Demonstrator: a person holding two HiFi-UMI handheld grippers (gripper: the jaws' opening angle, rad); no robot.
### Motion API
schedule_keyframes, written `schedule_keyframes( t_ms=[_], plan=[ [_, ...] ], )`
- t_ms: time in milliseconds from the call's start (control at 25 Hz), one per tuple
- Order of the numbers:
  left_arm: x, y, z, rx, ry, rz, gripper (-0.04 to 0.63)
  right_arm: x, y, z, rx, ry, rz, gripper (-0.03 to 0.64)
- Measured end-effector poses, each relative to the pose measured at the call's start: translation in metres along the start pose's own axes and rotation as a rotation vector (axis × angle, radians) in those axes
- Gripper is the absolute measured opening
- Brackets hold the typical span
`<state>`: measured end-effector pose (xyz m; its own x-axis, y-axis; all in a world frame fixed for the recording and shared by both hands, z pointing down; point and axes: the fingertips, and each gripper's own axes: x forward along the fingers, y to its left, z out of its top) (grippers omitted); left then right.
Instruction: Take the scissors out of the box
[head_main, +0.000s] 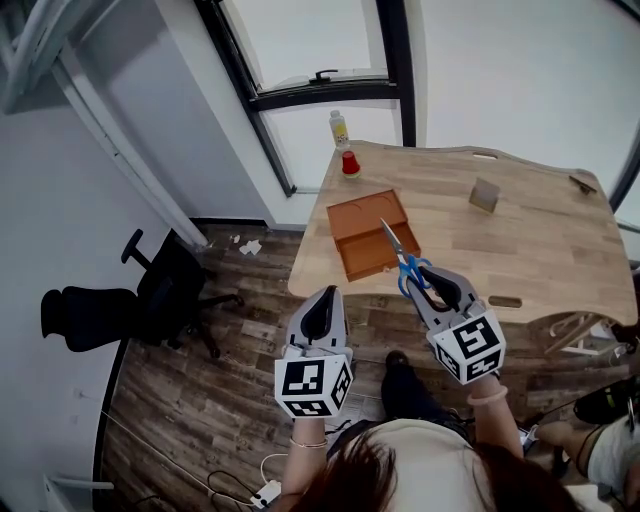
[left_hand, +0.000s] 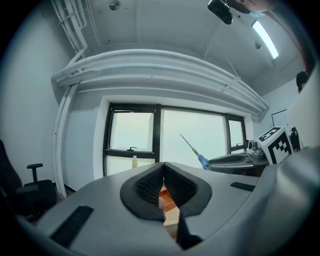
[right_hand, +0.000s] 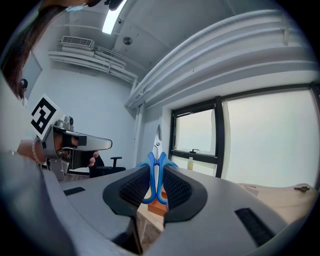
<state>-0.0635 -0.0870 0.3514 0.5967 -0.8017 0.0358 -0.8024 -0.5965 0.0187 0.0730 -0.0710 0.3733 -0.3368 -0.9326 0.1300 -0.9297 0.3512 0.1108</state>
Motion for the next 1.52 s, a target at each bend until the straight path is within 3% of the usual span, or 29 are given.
schedule_keyframes(
  t_ms=[1520],
  plan=[
    [-0.019, -0.028, -0.008, 0.0, 0.002, -0.027, 0.018, -0.043, 0.008, 0.013, -0.022, -0.063, -0.035, 0.112]
  ],
)
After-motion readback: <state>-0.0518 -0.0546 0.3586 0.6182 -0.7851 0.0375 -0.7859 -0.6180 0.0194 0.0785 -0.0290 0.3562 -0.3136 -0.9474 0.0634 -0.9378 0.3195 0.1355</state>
